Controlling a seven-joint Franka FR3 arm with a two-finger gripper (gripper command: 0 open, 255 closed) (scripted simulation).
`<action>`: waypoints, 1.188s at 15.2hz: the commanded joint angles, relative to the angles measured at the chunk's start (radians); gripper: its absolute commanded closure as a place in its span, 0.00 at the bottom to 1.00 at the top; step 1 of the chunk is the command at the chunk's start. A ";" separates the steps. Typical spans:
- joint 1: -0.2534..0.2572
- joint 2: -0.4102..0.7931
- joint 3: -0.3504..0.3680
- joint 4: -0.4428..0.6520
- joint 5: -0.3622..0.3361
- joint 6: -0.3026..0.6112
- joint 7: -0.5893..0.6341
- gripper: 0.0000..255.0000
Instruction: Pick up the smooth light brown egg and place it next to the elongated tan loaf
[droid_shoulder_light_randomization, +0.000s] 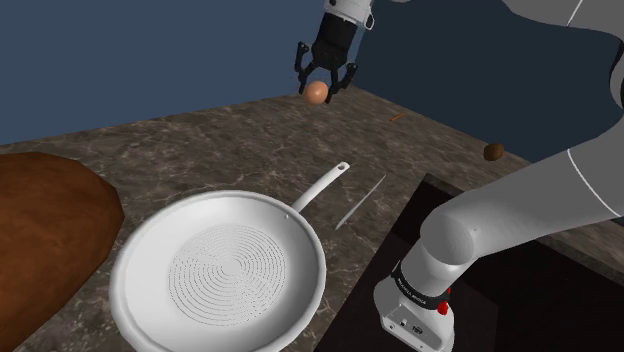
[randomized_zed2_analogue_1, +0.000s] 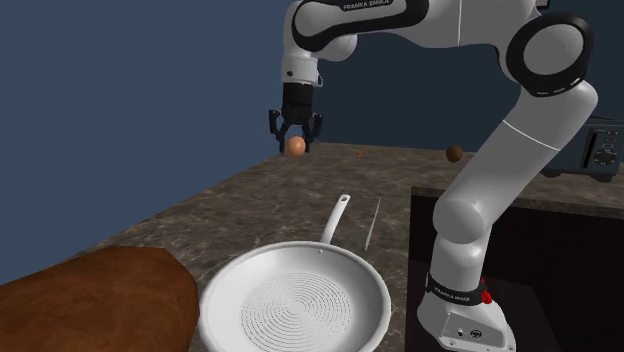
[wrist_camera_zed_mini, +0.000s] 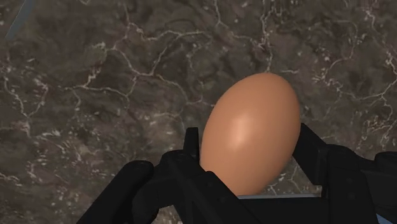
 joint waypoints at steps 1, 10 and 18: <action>-0.001 0.005 -0.003 0.031 -0.002 -0.026 0.003 1.00; -0.004 0.035 -0.009 0.179 -0.011 -0.143 0.022 1.00; 0.017 0.064 0.044 0.265 0.004 -0.186 0.107 1.00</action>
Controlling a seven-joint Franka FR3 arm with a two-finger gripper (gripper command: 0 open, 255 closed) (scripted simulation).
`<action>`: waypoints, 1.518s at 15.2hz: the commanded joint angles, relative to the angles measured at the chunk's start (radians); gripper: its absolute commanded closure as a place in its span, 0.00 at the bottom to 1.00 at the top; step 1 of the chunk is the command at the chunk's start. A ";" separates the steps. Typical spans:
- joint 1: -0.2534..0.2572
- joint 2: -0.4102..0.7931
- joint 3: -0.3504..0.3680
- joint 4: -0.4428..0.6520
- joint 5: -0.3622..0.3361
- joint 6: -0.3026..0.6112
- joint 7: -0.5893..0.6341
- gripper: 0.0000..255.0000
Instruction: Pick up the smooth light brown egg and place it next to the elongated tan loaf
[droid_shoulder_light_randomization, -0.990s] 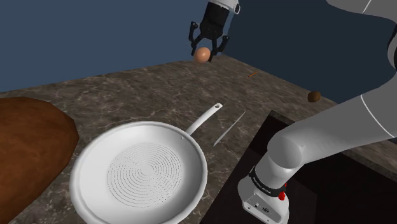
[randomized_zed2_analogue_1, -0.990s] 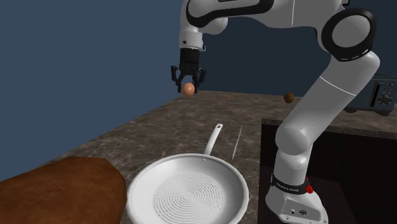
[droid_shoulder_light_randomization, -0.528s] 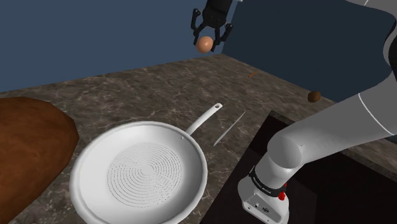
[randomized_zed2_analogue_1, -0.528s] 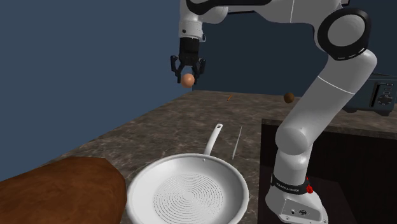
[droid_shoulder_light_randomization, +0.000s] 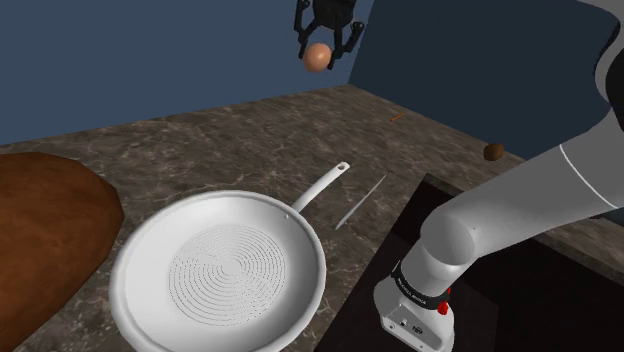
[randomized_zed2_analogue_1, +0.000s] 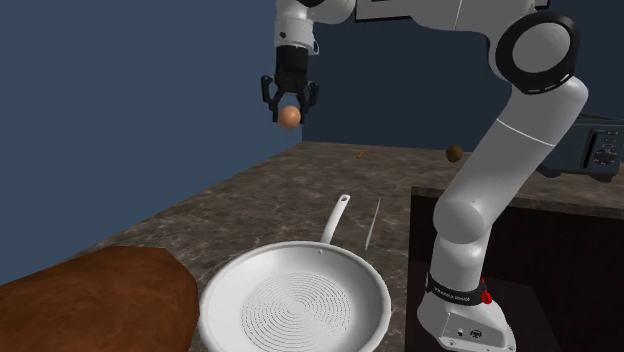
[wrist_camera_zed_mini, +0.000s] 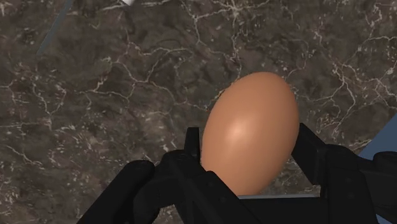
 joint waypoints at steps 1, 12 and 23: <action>0.015 0.012 0.038 0.017 0.011 0.005 0.054 1.00; 0.090 0.149 0.258 0.157 0.014 0.056 0.350 1.00; 0.229 0.482 0.490 0.472 -0.187 0.066 0.712 1.00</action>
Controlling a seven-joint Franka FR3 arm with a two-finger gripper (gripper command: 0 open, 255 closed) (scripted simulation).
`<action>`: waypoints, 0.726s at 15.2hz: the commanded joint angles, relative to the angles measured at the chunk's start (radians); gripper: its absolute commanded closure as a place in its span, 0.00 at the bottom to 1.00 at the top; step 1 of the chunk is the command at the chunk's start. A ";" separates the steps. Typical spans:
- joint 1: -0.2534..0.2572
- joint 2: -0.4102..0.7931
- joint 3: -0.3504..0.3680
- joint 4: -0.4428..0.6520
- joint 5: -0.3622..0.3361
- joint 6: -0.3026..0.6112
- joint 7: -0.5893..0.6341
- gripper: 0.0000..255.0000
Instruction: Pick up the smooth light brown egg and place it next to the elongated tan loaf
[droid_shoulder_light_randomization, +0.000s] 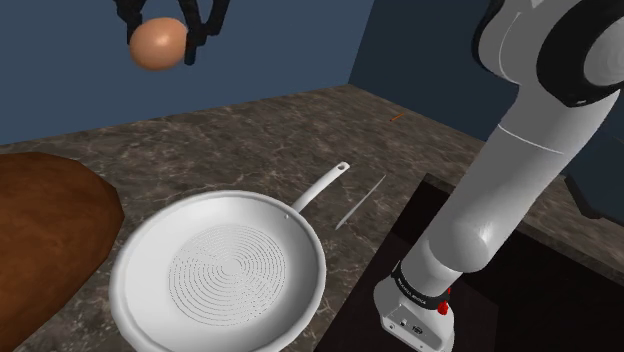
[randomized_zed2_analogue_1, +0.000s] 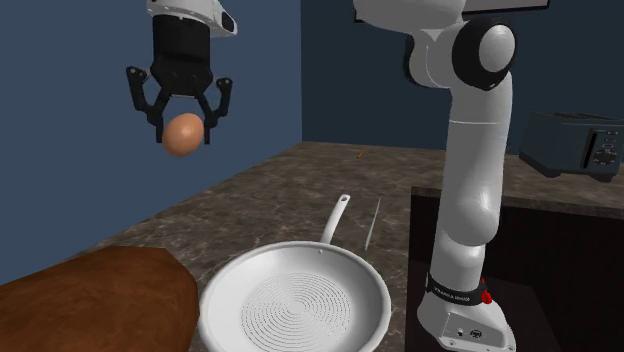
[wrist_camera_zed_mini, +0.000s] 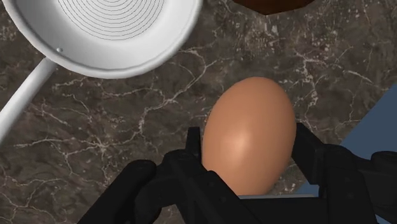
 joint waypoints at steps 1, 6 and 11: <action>0.048 0.088 0.035 0.081 -0.067 -0.007 0.074 1.00; 0.250 0.330 0.065 0.361 -0.256 -0.089 0.232 1.00; 0.262 0.341 0.062 0.315 -0.262 -0.034 0.247 1.00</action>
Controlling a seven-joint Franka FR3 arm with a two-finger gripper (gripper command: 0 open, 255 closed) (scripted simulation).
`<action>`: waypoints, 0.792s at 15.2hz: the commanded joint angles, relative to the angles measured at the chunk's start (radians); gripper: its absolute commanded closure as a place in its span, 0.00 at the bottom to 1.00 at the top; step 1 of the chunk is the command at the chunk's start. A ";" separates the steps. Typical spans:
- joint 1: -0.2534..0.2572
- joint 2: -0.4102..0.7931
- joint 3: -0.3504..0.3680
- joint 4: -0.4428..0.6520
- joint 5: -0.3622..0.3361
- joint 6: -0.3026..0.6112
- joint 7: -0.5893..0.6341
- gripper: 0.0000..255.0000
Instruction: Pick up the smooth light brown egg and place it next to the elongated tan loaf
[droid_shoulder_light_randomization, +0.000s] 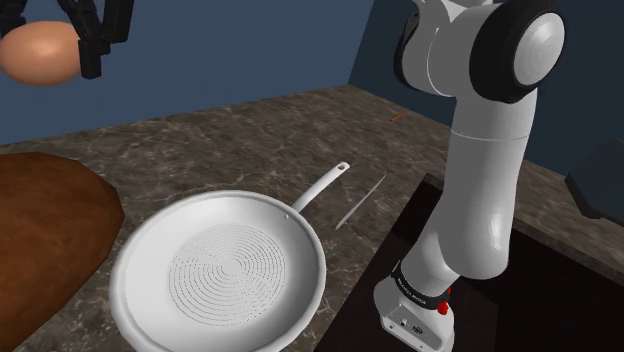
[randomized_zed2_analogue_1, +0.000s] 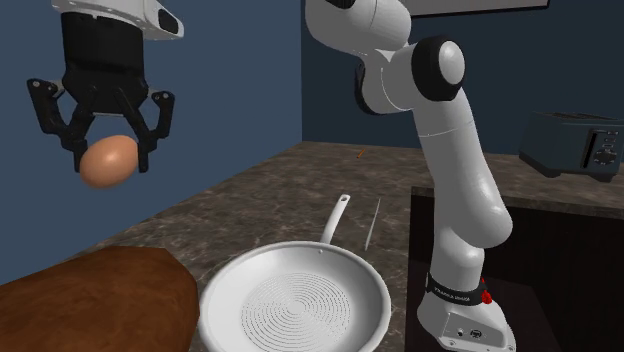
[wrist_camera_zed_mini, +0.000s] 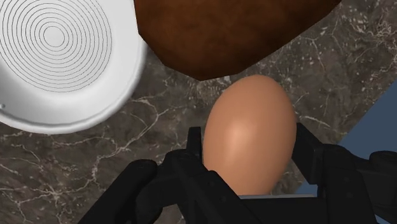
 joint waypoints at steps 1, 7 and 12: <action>-0.015 -0.013 0.001 -0.047 0.010 0.036 -0.002 1.00; -0.063 -0.059 0.005 -0.194 0.043 0.142 -0.016 1.00; -0.088 -0.084 0.006 -0.294 0.061 0.221 -0.025 1.00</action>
